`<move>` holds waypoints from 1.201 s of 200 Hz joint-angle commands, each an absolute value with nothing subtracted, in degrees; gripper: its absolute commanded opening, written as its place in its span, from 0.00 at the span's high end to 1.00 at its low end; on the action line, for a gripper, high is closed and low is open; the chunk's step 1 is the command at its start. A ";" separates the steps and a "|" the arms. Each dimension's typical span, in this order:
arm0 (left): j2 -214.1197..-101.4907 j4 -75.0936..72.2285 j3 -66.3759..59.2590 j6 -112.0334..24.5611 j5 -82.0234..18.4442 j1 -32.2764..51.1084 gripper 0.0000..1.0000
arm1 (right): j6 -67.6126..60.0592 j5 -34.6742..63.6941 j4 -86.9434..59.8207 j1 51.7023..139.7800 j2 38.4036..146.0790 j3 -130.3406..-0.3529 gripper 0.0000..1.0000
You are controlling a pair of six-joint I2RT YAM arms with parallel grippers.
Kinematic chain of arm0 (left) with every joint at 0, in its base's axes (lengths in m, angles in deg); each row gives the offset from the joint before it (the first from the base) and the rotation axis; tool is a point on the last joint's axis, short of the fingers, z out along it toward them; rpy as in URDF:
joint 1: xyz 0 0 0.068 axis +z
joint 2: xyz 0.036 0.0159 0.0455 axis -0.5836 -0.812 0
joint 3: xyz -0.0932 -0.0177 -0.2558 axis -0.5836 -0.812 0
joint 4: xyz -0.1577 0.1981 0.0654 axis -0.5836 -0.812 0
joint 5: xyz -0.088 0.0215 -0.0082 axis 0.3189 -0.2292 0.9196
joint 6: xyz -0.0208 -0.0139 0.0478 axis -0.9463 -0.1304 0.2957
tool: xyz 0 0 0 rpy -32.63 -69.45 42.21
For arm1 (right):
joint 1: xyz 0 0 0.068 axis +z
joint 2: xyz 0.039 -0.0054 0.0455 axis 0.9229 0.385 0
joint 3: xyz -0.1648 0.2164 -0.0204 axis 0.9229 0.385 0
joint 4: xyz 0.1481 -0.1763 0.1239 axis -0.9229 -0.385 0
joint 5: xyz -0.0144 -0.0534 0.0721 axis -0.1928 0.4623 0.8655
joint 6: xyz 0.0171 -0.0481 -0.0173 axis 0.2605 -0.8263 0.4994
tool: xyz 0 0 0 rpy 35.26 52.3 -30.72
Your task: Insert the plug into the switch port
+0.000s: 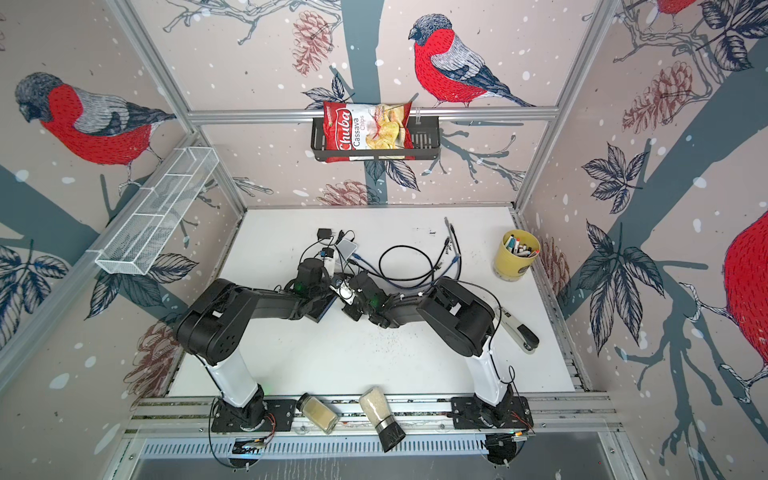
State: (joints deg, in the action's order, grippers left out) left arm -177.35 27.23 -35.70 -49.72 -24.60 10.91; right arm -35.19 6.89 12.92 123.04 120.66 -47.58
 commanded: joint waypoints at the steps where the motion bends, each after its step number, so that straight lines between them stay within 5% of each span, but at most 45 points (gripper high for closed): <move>1: -176.33 19.72 -34.73 -49.57 -10.01 10.38 0.65 | -40.55 3.77 19.90 122.58 119.94 -46.15 0.91; 68: -173.16 13.80 -28.60 -50.16 -15.33 13.09 0.58 | -41.95 7.51 16.49 119.15 117.23 -43.51 0.77; 184: -166.72 5.78 -29.49 -54.77 -30.18 14.60 0.57 | -39.41 11.87 -0.07 116.20 114.36 -46.88 0.76; 240: -163.60 7.05 -36.97 -58.41 -34.06 16.52 0.46 | -38.58 15.62 -0.79 117.89 114.85 -47.25 0.73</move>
